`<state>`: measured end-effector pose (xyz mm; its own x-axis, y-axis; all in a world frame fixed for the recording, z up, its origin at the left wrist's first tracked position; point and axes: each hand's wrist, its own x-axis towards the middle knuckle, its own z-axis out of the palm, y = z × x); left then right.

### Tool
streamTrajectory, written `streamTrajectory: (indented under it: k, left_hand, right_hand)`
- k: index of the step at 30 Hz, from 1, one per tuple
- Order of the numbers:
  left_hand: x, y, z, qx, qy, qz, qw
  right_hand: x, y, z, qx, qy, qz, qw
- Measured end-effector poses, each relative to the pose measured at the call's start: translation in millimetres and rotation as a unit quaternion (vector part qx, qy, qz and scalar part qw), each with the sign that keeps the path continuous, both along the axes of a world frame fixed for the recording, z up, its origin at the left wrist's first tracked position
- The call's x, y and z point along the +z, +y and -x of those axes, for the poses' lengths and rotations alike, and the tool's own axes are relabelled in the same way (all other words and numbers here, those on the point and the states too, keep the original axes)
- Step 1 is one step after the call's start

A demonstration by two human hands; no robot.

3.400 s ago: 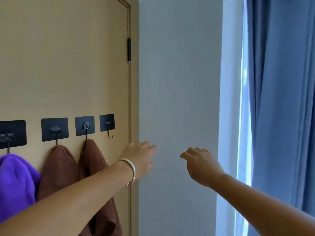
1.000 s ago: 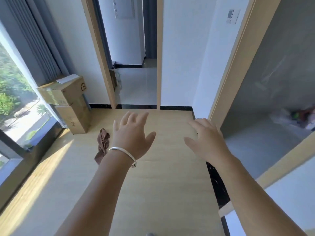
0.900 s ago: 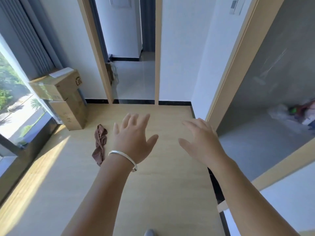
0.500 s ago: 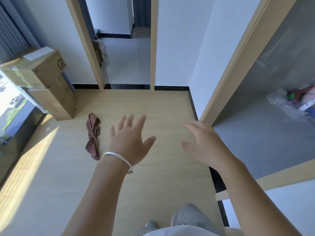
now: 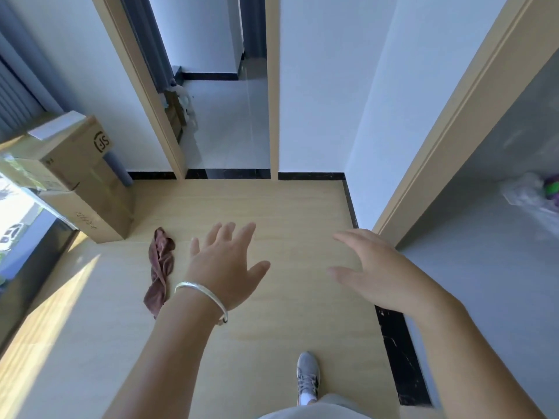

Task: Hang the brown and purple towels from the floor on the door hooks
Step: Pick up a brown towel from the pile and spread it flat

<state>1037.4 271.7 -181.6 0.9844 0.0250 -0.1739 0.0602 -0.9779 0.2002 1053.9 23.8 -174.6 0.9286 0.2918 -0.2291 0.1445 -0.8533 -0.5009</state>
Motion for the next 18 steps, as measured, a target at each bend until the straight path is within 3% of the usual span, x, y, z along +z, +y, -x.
streamTrajectory:
  k: [18]
  left_hand:
    - [3,-50,-236,0.018,0.008,-0.010,1.000]
  right_hand:
    - [-7,-60,-259,0.037,0.041,-0.014,0.998]
